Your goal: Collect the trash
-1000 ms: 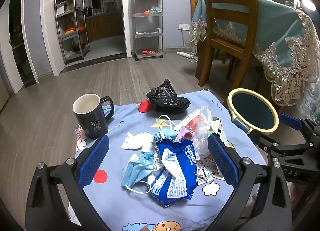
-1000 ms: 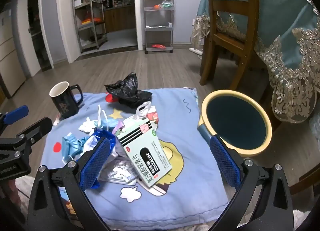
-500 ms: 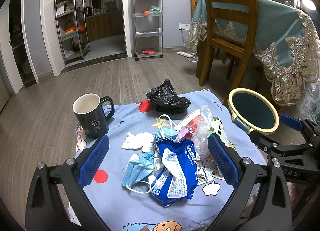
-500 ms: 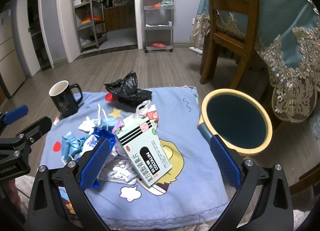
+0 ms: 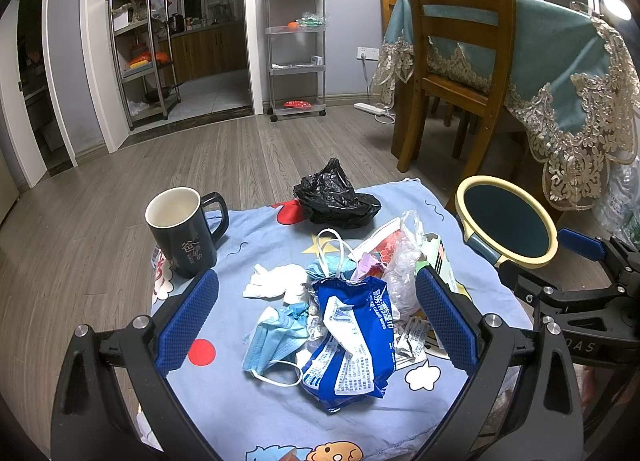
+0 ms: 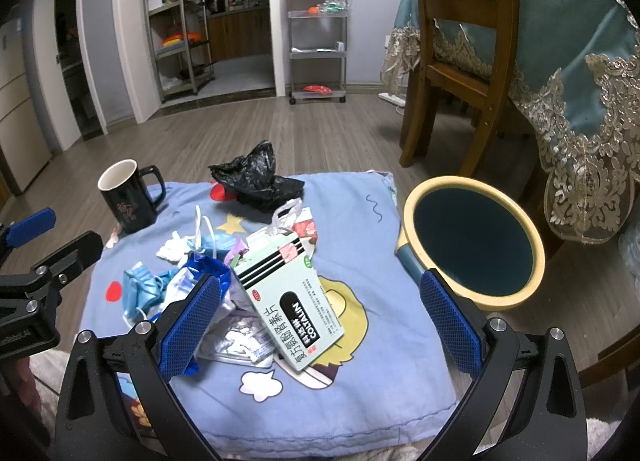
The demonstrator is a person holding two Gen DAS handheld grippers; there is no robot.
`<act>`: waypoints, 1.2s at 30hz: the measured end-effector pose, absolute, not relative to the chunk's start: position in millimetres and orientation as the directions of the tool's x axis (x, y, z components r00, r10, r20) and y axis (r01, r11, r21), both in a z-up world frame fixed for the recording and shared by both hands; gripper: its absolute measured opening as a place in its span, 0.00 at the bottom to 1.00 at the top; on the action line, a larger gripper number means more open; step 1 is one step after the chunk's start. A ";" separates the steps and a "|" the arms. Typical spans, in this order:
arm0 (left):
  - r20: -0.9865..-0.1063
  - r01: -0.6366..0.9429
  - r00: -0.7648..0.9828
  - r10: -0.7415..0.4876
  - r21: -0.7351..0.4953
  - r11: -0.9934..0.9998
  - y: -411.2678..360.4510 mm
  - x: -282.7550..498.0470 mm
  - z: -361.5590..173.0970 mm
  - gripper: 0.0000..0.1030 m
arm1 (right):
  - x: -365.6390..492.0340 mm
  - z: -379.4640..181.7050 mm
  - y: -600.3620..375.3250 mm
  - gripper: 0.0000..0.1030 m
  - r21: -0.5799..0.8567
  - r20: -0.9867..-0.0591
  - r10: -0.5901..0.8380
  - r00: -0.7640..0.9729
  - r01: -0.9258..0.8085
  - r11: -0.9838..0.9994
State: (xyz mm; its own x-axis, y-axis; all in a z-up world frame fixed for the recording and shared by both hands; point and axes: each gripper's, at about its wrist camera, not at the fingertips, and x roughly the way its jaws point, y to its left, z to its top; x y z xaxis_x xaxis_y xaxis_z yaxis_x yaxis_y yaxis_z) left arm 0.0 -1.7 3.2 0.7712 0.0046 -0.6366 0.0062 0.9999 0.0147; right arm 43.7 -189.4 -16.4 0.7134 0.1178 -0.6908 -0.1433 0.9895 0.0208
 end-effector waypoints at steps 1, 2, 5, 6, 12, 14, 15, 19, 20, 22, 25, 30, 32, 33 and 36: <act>-0.637 0.006 0.771 0.005 0.014 1.000 -1.8 0.0 3.2 0.94 | 43.7 -16.6 -189.5 0.96 0.020 -0.691 0.117 0.714 -0.143 0.990; -0.637 0.006 0.771 0.004 0.014 1.000 -2.1 0.0 3.3 0.94 | 43.8 -16.7 -189.6 0.96 0.021 -0.691 0.117 0.713 -0.143 0.990; -0.637 0.008 0.771 0.003 0.015 1.000 -2.6 1.5 -1.7 0.94 | 43.9 -16.9 -189.5 0.96 0.021 -0.691 0.118 0.713 -0.143 0.990; -0.637 0.008 0.771 0.003 0.014 1.000 -2.3 1.5 -1.5 0.94 | 43.9 -17.1 -189.3 0.96 0.021 -0.692 0.117 0.713 -0.143 0.990; -0.637 0.007 0.771 0.004 0.015 1.000 -2.5 1.5 -1.6 0.94 | 43.0 -18.1 -188.9 0.96 0.022 -0.693 0.119 0.711 -0.144 0.989; -0.637 0.008 0.771 0.004 0.015 1.000 -2.7 1.5 -1.7 0.94 | 43.2 -18.1 -188.8 0.96 0.022 -0.693 0.118 0.711 -0.143 0.989; -0.636 0.007 0.772 0.004 0.015 1.000 -2.7 1.4 -1.9 0.94 | 43.3 -18.1 -188.8 0.96 0.022 -0.693 0.118 0.711 -0.144 0.989; -0.639 0.007 0.769 0.005 0.016 1.000 -2.6 1.6 -1.8 0.94 | 43.6 -19.2 -189.0 0.96 0.021 -0.695 0.118 0.710 -0.144 0.989; -0.639 0.007 0.769 0.004 0.015 1.000 -2.8 1.7 -2.2 0.94 | 43.5 -19.2 -189.1 0.96 0.022 -0.695 0.119 0.709 -0.145 0.989; -0.638 0.007 0.770 0.004 0.015 1.000 -2.7 1.8 -2.9 0.94 | 44.8 -18.1 -188.7 0.96 0.021 -0.696 0.117 0.709 -0.143 0.989; -0.639 0.007 0.769 0.005 0.016 1.000 -2.8 1.9 -3.0 0.94 | 43.2 -21.1 -188.6 0.96 0.021 -0.699 0.118 0.705 -0.145 0.989; -0.643 -0.001 0.765 0.010 0.015 1.000 -1.5 3.0 -4.9 0.94 | 38.9 -34.8 -185.1 0.96 0.016 -0.723 0.117 0.681 -0.153 0.988; -0.644 -0.006 0.765 0.009 0.007 1.000 1.6 3.4 -6.1 0.94 | 40.6 -39.1 -182.9 0.96 0.016 -0.731 0.114 0.673 -0.150 0.989; -0.645 -0.008 0.764 0.006 0.000 1.000 3.6 4.3 -6.9 0.94 | 44.6 -40.9 -180.3 0.96 0.010 -0.740 0.109 0.664 -0.151 0.989; -0.655 -0.027 0.755 0.006 -0.021 0.999 10.4 6.5 -10.4 0.94 | 51.9 -53.3 -171.8 0.96 -0.013 -0.770 0.090 0.631 -0.157 0.988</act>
